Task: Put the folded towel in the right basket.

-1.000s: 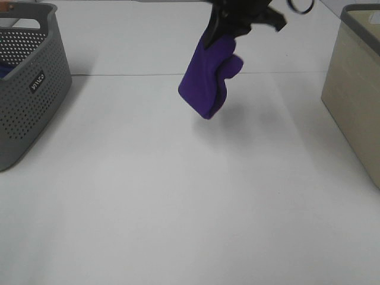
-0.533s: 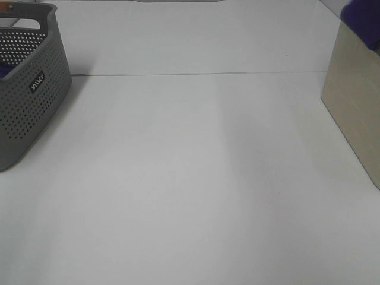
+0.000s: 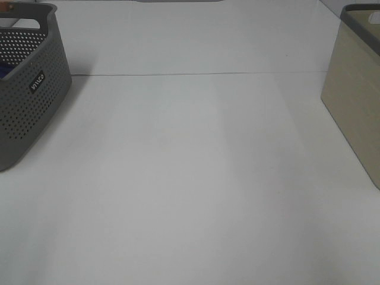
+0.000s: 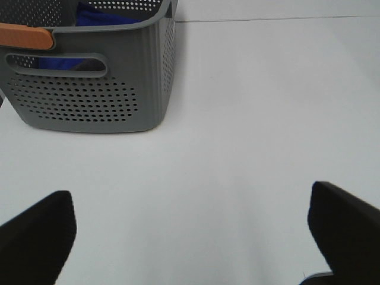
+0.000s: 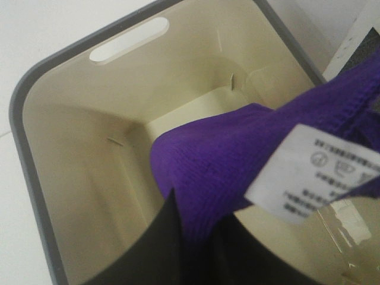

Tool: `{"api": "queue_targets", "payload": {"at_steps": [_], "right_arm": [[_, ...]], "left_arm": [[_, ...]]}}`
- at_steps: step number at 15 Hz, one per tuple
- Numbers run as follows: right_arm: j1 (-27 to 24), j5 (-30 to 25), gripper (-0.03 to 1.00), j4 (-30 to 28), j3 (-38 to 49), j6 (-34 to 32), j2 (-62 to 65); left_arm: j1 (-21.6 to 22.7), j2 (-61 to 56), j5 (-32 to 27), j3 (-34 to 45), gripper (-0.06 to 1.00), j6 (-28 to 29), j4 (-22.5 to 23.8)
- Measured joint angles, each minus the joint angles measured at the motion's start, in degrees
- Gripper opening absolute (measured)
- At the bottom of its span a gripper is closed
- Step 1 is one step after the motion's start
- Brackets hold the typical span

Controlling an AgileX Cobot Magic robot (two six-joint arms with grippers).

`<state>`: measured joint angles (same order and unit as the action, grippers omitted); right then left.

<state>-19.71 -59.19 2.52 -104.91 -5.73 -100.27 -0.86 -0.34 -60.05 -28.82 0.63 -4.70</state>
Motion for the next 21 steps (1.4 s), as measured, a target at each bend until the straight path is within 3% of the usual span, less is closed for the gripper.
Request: {"api": "queue_targets", "payload": {"at_steps": [1, 2, 5, 6, 8, 9, 11, 13, 16, 18, 21], "right_arm": [[0.0, -0.6, 0.11, 0.1, 0.0, 0.2, -0.9], [0.0, -0.7, 0.22, 0.2, 0.0, 0.3, -1.7], [0.0, -0.7, 0.66, 0.3, 0.0, 1.4, -2.5], [0.0, -0.9, 0.74, 0.3, 0.0, 2.0, -2.4], [0.0, -4.0, 0.79, 0.0, 0.0, 4.6, -2.2], [0.0, -9.1, 0.79, -0.1, 0.0, 8.1, -1.8], [0.6, -9.9, 0.79, 1.0, 0.0, 9.9, -0.1], [5.4, -9.6, 0.79, 1.1, 0.0, 10.9, 3.5], [15.6, -10.1, 0.79, -4.3, 0.5, 8.4, 10.3], [18.8, -10.0, 0.78, -6.4, 6.4, 4.8, 18.0], [19.3, -9.6, 0.78, -5.4, 25.6, 3.3, 36.3]], "left_arm": [[0.0, 0.0, 0.0, 0.0, 0.99, 0.0, 0.0], [0.0, 0.0, 0.0, 0.0, 0.99, 0.0, 0.0], [0.0, 0.0, 0.0, 0.0, 0.99, -0.1, 0.0], [0.0, 0.0, 0.0, 0.0, 0.99, -0.1, 0.0], [0.0, 0.0, 0.0, 0.0, 0.99, -0.1, 0.0], [0.0, 0.0, 0.0, 0.0, 0.99, -0.1, 0.0], [0.0, 0.0, 0.0, 0.0, 0.99, -0.1, 0.0], [0.0, 0.0, 0.0, 0.0, 0.99, -0.1, 0.1], [0.0, 0.0, 0.0, 0.0, 0.99, -0.1, 0.2], [0.0, 0.0, 0.0, 0.0, 0.99, -0.1, 0.2], [0.0, 0.0, 0.0, 0.0, 0.99, -0.1, 0.2]]}}
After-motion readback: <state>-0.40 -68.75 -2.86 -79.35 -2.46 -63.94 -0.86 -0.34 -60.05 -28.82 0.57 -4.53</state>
